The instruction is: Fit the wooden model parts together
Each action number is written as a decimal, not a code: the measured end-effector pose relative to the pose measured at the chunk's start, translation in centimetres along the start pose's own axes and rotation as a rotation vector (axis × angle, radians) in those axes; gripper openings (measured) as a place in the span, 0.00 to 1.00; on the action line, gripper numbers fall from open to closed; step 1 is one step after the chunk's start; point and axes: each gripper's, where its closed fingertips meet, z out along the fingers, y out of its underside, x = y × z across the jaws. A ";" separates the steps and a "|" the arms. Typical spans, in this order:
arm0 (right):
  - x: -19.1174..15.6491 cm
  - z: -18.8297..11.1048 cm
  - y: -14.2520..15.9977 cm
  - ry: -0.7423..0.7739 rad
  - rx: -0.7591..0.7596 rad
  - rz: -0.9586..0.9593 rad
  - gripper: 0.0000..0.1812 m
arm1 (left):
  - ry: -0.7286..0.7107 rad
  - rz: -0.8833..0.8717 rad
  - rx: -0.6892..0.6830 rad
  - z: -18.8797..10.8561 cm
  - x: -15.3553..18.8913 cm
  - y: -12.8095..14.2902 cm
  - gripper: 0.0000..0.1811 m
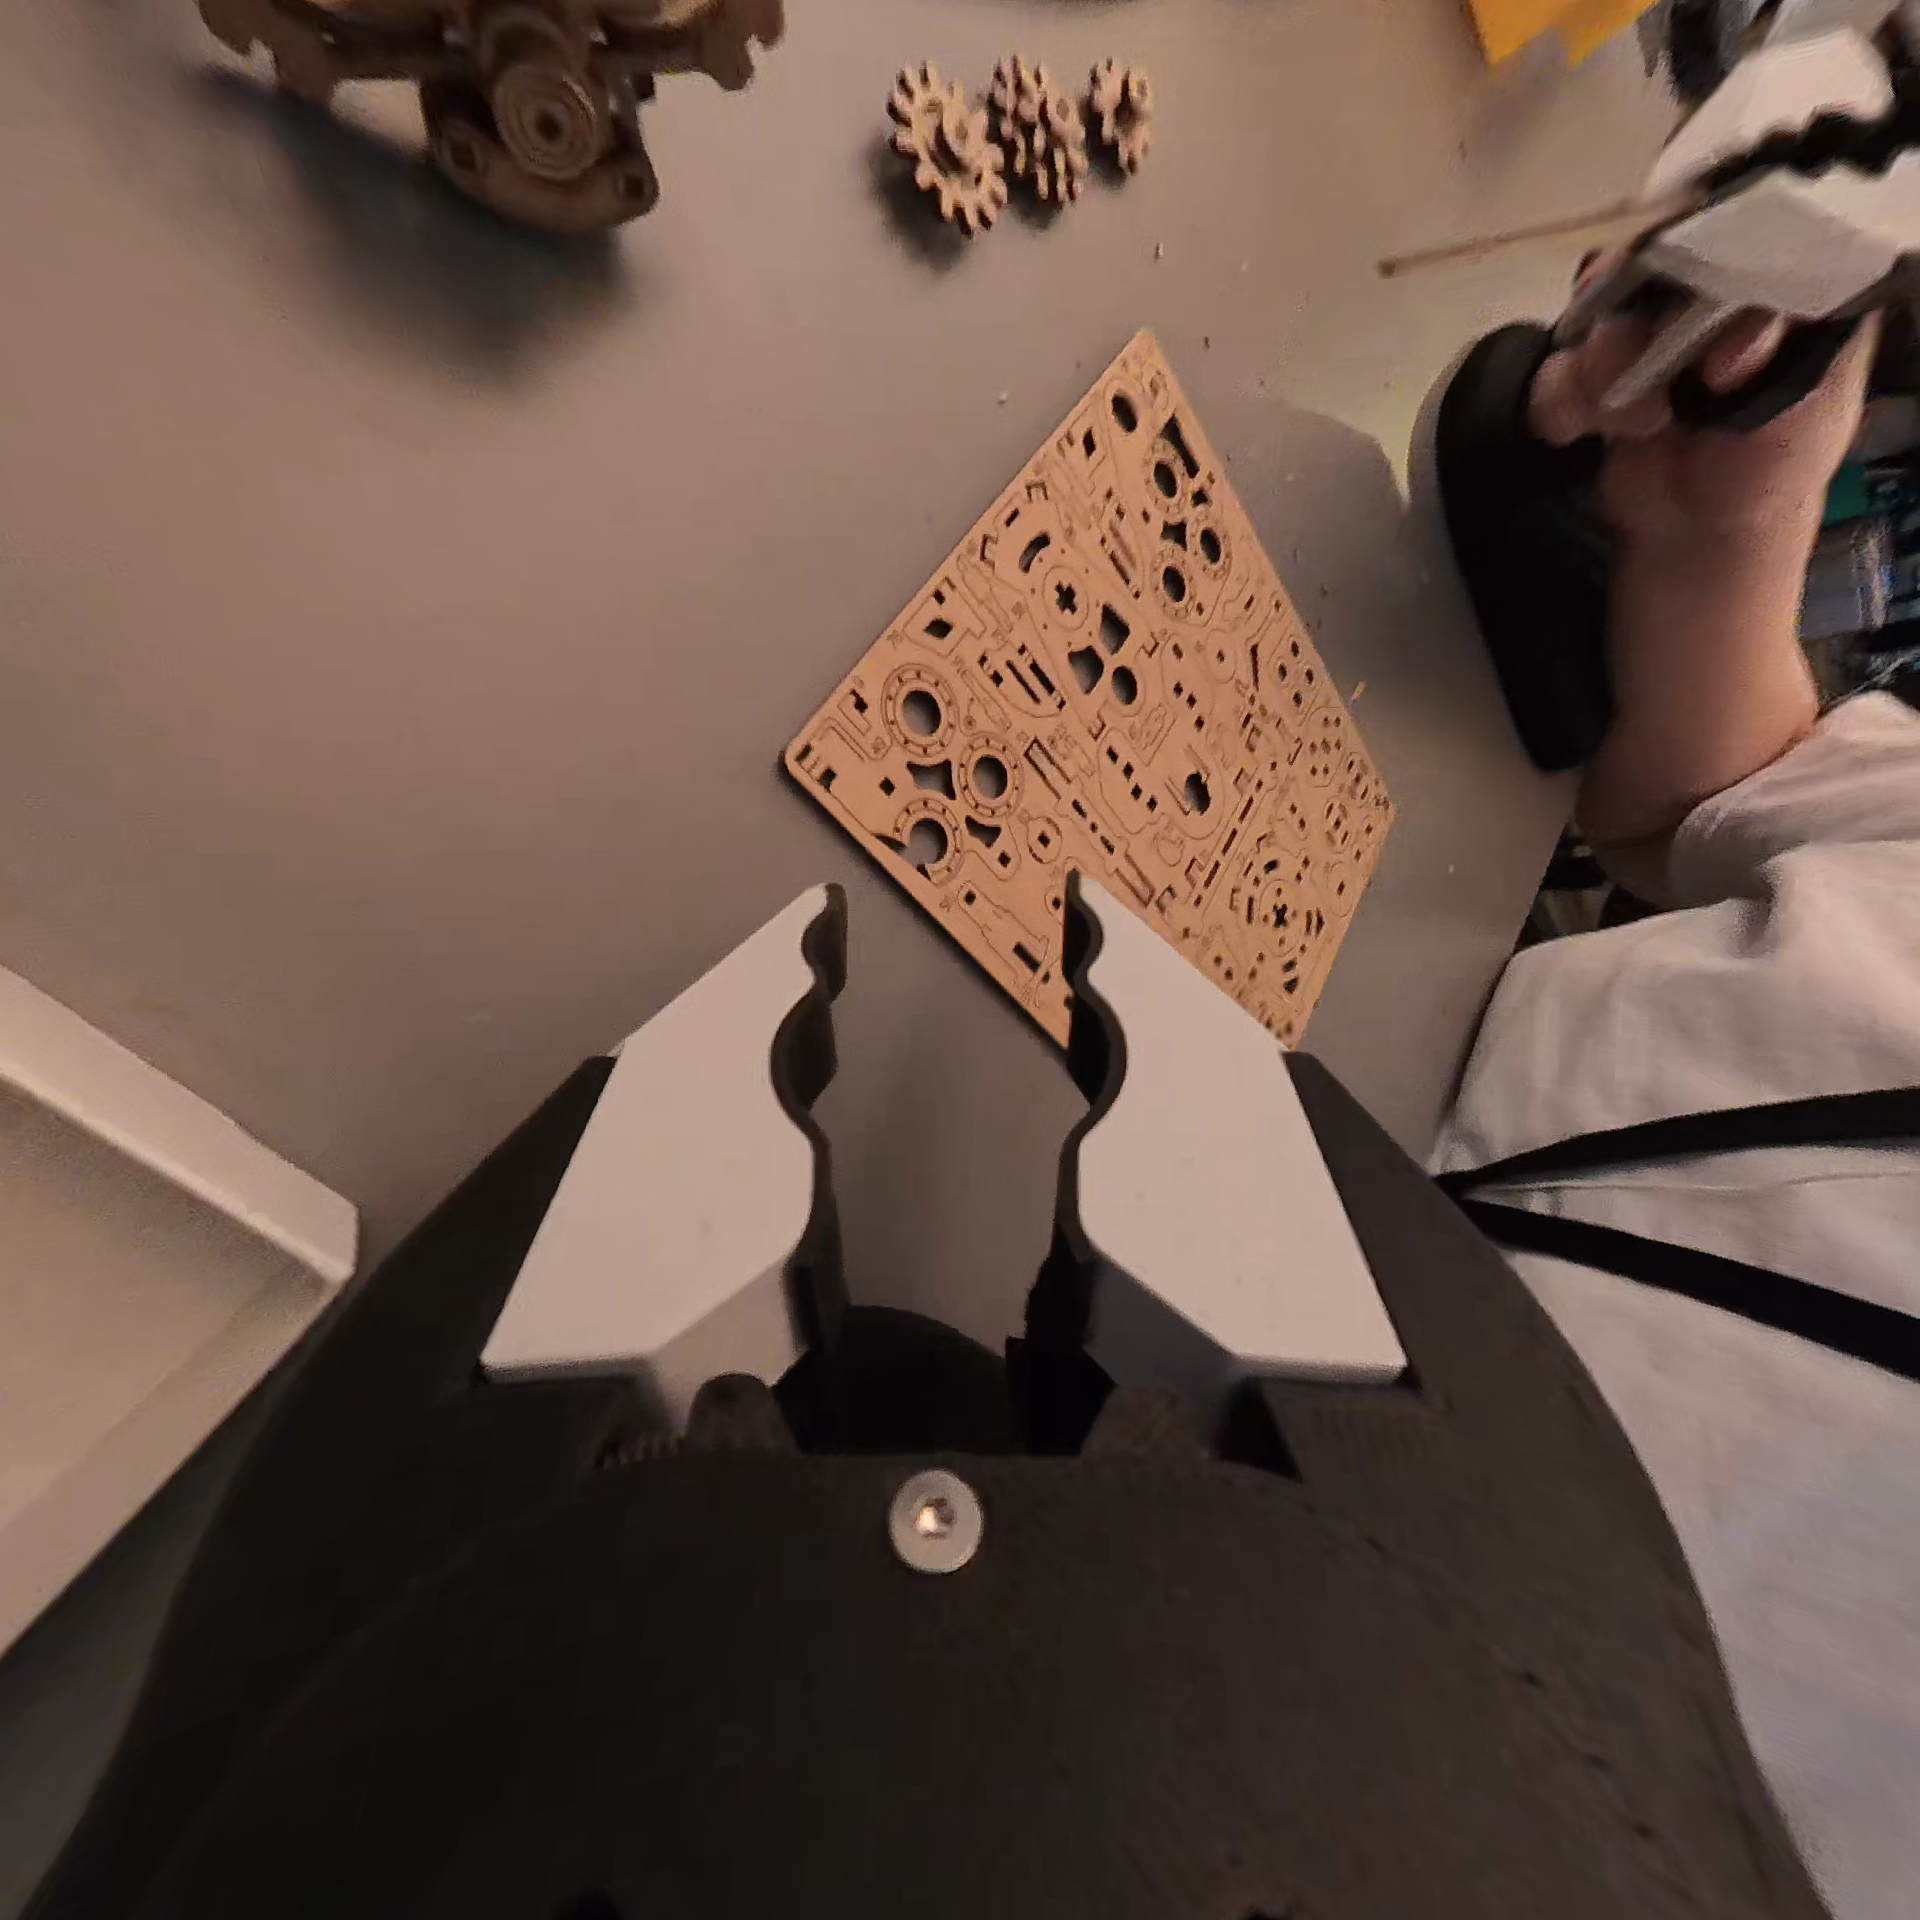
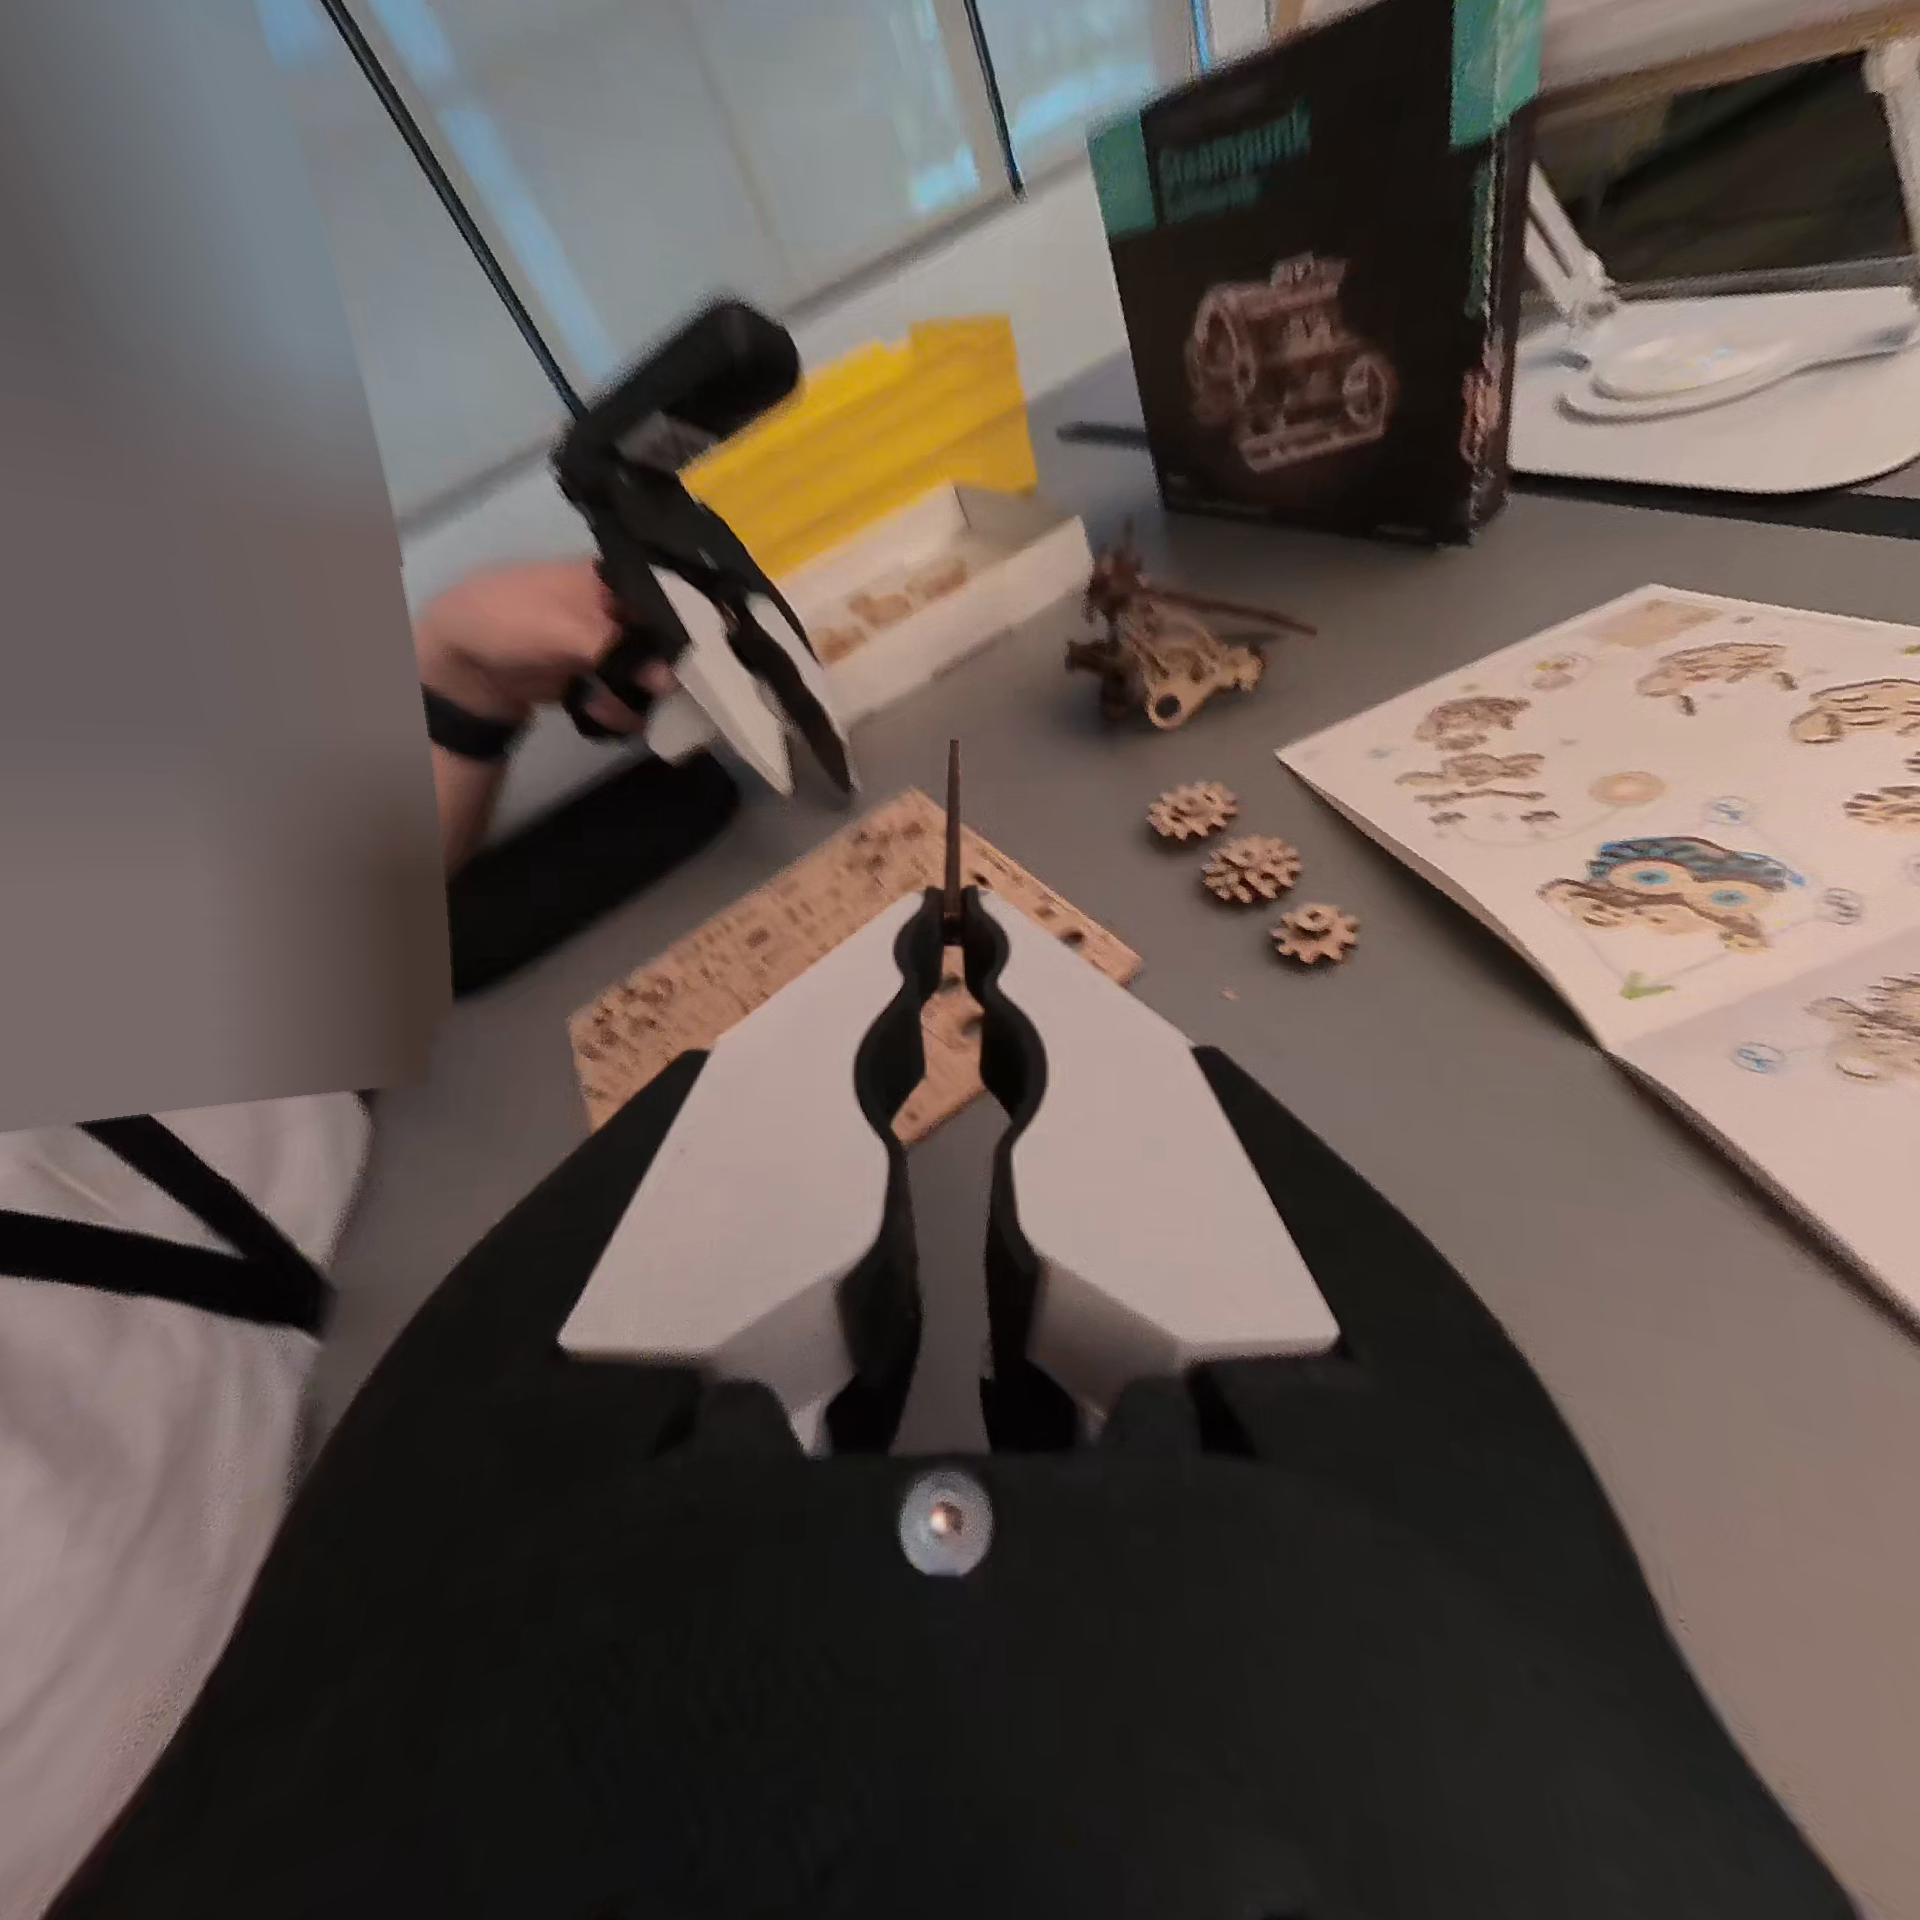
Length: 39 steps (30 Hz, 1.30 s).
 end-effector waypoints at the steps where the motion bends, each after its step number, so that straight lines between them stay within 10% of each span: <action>1: -0.2 -0.1 -0.5 -0.042 0.043 0.061 0.00 | 0.018 -0.017 0.032 -0.3 0.1 -0.5 0.22; 11: 2.5 -2.0 -0.3 0.120 -0.028 -0.016 0.01 | -0.156 -0.106 0.092 -2.6 1.4 2.5 0.21; 17: 2.1 -2.7 2.4 0.048 -0.224 0.089 0.01 | -0.493 0.097 -0.001 -2.7 -0.3 4.8 0.00; 39: 1.1 -4.6 7.8 -0.068 -0.511 0.291 0.01 | -0.107 -0.184 0.038 2.1 3.1 5.8 0.00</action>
